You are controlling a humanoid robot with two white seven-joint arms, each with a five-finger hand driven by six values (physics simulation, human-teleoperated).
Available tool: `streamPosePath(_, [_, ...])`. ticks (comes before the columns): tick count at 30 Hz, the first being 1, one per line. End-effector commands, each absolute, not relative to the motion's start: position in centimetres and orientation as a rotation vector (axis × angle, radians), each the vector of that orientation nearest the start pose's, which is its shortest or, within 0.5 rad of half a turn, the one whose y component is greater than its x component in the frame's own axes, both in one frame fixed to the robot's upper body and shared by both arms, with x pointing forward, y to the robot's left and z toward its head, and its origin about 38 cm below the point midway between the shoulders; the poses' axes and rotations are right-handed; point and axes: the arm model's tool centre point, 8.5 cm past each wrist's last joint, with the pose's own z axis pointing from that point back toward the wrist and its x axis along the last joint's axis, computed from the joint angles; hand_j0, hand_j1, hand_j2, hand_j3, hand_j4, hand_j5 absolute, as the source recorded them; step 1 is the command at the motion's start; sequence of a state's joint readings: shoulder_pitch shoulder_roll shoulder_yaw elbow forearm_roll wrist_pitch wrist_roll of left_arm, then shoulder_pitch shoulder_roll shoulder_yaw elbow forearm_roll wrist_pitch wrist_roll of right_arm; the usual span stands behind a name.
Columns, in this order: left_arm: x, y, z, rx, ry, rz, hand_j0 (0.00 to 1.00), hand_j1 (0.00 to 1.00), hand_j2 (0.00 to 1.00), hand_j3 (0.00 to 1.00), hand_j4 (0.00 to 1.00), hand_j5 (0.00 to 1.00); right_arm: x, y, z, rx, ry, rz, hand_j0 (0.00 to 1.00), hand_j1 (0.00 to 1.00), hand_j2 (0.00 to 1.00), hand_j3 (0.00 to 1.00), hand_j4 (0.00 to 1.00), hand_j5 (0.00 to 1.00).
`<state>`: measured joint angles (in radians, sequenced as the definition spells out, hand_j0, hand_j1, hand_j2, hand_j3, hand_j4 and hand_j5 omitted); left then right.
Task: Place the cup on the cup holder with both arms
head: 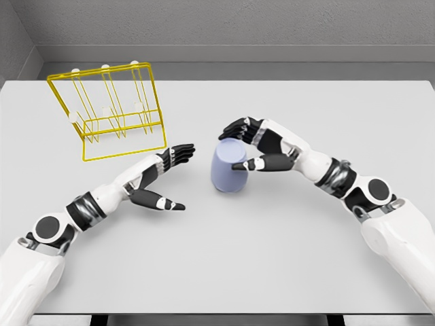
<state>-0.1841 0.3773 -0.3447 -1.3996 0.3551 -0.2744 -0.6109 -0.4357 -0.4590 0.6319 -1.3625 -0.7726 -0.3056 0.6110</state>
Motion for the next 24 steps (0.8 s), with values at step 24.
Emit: streamPosePath(24, [38.2, 20.2, 7.9, -0.599, -1.664, -0.777, 1.0, 1.0, 1.0, 1.0, 1.0, 1.0, 42.3, -25.1, 20.8, 0.657, -1.951, 1.024, 1.0, 1.0, 1.0, 1.0, 1.0, 1.0])
